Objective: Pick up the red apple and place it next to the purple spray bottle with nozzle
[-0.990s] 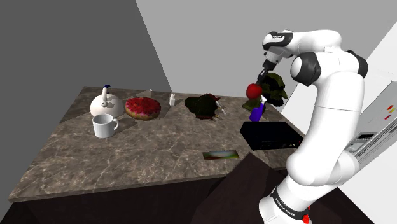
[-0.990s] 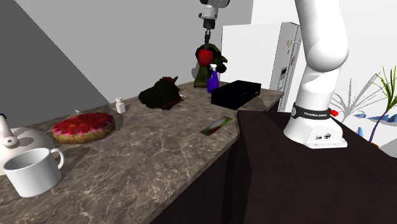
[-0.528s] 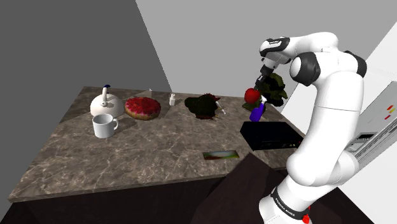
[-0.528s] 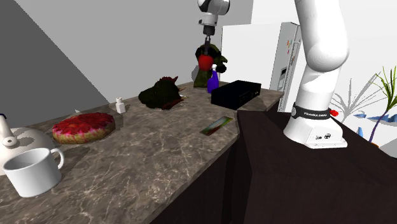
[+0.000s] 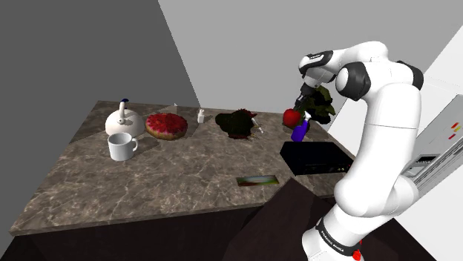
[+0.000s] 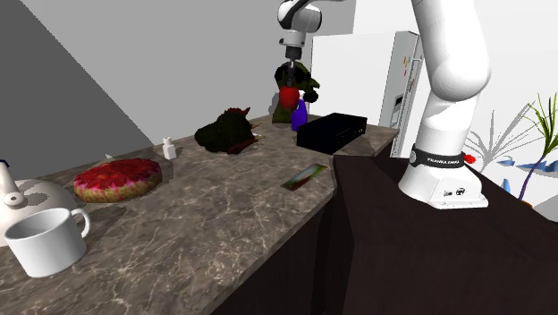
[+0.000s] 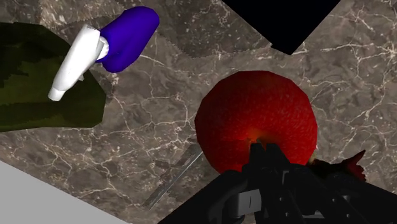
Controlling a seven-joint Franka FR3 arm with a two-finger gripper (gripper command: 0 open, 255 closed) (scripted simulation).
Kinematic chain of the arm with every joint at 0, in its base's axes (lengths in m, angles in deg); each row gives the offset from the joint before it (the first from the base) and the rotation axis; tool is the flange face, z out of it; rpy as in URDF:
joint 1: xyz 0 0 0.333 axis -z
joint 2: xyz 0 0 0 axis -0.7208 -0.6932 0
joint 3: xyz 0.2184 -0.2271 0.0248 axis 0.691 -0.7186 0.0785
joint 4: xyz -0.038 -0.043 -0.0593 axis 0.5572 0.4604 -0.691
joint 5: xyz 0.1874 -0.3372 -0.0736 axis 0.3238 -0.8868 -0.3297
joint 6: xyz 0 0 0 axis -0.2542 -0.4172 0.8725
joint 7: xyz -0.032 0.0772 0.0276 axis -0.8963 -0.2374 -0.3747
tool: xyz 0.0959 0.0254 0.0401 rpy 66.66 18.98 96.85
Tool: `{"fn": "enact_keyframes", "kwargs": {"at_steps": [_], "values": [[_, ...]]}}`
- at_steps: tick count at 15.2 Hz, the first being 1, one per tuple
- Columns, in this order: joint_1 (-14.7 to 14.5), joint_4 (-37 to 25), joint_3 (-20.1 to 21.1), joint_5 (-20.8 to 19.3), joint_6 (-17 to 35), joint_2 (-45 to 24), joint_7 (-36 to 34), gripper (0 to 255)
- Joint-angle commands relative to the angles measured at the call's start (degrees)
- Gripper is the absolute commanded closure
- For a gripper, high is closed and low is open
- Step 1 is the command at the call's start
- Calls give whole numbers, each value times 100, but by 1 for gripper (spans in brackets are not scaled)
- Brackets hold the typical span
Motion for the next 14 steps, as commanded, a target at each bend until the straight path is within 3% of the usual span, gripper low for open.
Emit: {"fn": "enact_keyframes", "kwargs": {"at_steps": [1,14], "values": [[4,76,14,32,120,-46,33,255],[47,529,141,284,905,-423,268,255]]}}
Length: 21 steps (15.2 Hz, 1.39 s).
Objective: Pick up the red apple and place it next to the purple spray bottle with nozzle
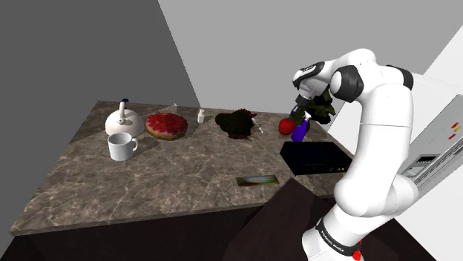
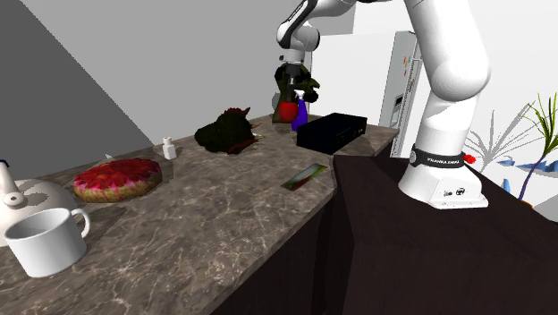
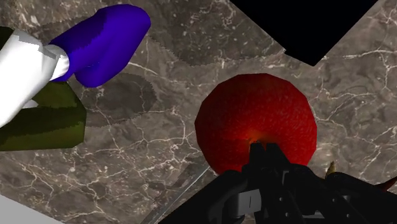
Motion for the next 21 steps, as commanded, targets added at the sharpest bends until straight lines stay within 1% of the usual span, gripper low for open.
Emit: {"fn": "enact_keyframes", "kwargs": {"at_steps": [1,15,21], "values": [[18,32,29,53,120,-92,41,255],[141,231,241,390,858,-676,321,255],[148,233,253,406,891,-707,334,255]]}}
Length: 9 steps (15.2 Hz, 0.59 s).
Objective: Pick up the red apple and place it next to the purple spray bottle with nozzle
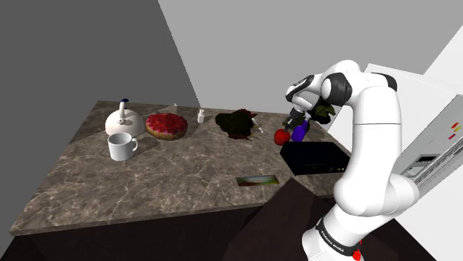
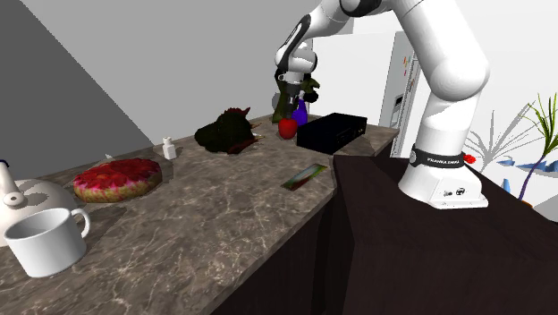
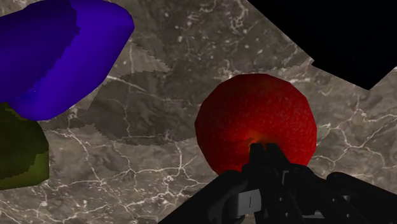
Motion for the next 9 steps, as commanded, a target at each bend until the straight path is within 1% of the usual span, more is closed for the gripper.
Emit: {"fn": "enact_keyframes", "kwargs": {"at_steps": [1,3,4,9], "values": [[0,-1,0,1,2,0,0,255],[0,-1,0,1,2,0,0,255],[0,0,0,1,2,0,0,0],[0,0,0,1,2,0,0,0]]}}
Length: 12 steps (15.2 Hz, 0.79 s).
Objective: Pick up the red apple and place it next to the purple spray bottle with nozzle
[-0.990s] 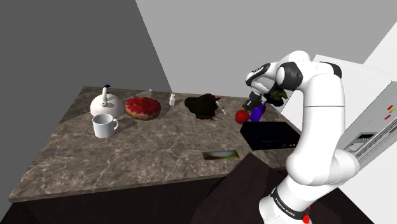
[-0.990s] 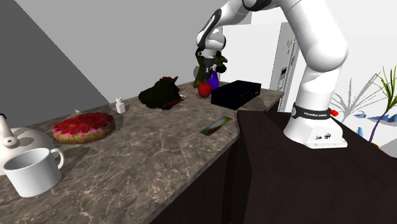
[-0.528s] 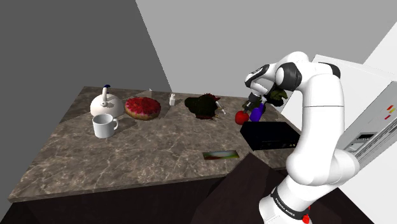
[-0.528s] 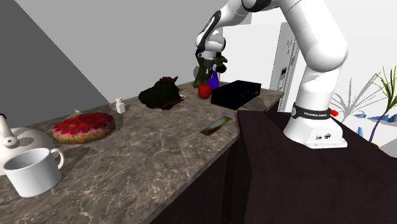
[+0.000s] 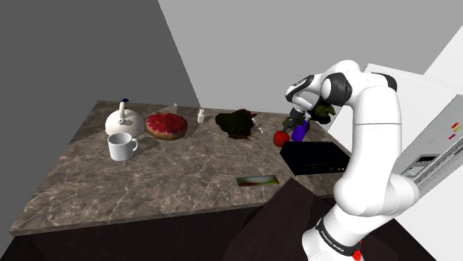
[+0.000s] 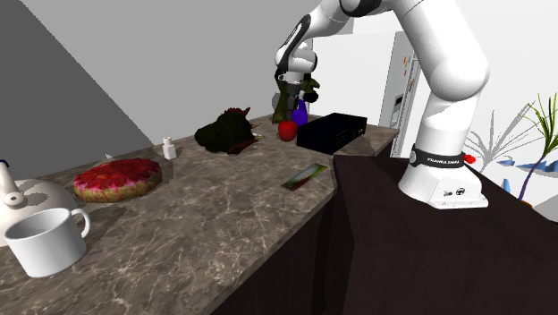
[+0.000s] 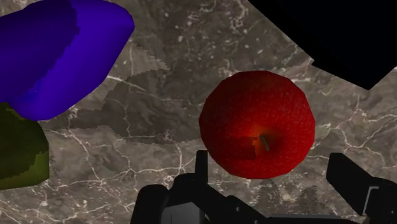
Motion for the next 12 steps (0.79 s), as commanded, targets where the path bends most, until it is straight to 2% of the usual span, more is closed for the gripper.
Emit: {"fn": "enact_keyframes", "kwargs": {"at_steps": [1,4,12], "values": [[-20,6,-47,-60,-117,127,-34,0],[-66,-20,-170,-229,-460,460,-130,0],[-65,-20,-169,-230,-460,460,-130,0]]}}
